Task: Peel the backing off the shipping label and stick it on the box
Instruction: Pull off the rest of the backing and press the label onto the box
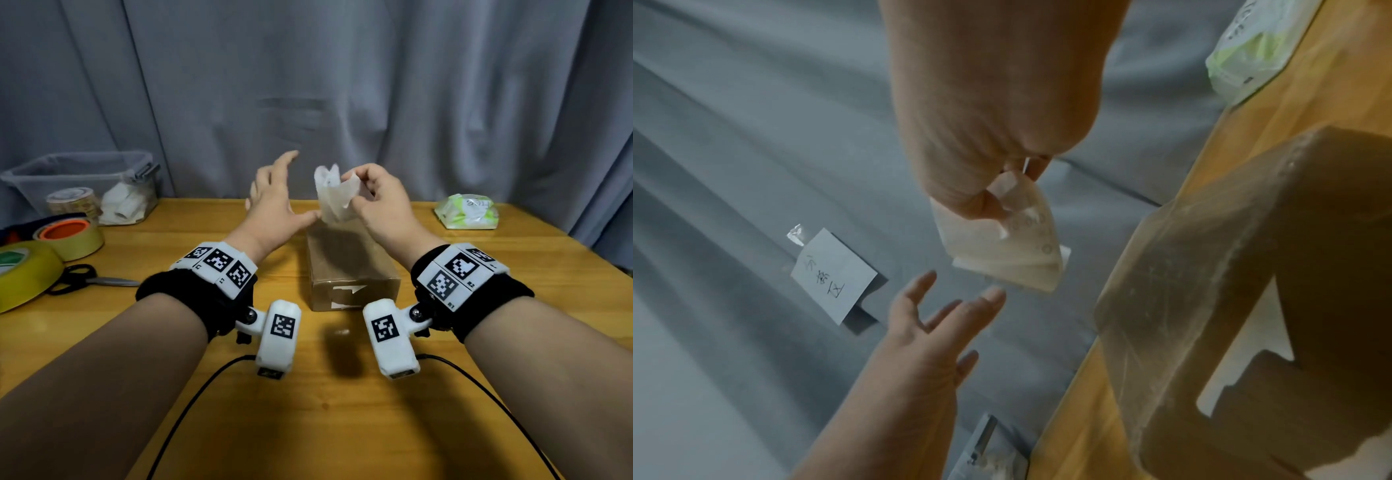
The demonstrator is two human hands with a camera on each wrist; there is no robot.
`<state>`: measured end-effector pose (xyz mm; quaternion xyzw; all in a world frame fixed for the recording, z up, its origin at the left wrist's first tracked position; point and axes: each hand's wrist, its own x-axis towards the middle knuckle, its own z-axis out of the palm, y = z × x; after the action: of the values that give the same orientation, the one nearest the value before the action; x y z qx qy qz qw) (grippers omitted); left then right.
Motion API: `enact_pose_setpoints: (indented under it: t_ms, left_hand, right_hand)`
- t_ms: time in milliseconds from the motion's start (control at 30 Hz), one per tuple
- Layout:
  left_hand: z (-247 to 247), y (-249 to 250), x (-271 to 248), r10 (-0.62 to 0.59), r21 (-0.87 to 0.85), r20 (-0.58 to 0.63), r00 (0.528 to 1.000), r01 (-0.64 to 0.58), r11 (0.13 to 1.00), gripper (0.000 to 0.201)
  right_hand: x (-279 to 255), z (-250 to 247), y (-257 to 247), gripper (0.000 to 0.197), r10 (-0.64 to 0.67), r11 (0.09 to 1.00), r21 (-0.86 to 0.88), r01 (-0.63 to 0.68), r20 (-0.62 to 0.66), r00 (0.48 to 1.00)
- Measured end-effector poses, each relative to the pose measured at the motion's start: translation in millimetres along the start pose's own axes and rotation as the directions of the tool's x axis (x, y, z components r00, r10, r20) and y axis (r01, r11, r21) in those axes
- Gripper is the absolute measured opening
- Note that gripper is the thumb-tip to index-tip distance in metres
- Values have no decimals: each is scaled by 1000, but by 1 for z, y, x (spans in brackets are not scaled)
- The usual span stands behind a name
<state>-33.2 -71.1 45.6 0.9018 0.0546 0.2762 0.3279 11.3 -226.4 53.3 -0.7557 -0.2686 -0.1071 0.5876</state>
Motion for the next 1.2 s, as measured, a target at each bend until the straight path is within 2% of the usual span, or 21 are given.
enact_pose_setpoints:
  t_ms: [100,167,200,267,367,467,633,800,867,967,1100,1200]
  left_hand:
    - [-5,9,0,113,135,13,993,-114,984,60]
    - [-5,11,2,138,208,42,990,-144,968,47]
    - [-5,11,2,145,216,42,989,-151,965,49]
    - [-4,12,2,180,181,35,983,-183,966,64]
    - [-6,15,3,264,198,143,954,-289,937,83]
    - [-6,16,6,301,263,205,931,-349,899,71]
    - [-4,17,7,378,294,148,914,-405,865,62]
    - [-6,18,9,340,371,33,940,-328,869,27]
    - [-5,17,9,322,394,24,947,-305,867,26]
    - [-5,16,11,277,390,44,960,-272,880,28]
    - [-2,15,14,251,434,54,967,-249,866,29]
    - [-2,15,14,245,433,43,969,-239,869,29]
  right_hand:
    - [0,4,0,27,-14,996,-90,12,-16,1000]
    - [1,4,3,20,-18,994,-112,14,-31,999]
    - [0,3,2,15,-20,993,-117,16,-39,999]
    - [0,0,4,7,-27,995,-97,24,-25,999]
    - [-1,-3,3,12,-25,999,-43,27,46,999]
    - [-3,-7,2,15,-24,999,-35,27,79,997]
    - [-4,-13,3,34,8,999,41,-14,135,991]
    - [-3,-14,9,32,59,998,24,-59,5,998]
    - [-5,-15,10,27,86,995,44,-86,-5,996]
    - [-9,-16,10,19,107,992,61,-110,47,993]
    - [-13,-15,9,12,80,994,72,-88,108,991]
    - [-11,-13,9,10,34,996,82,-35,21,999]
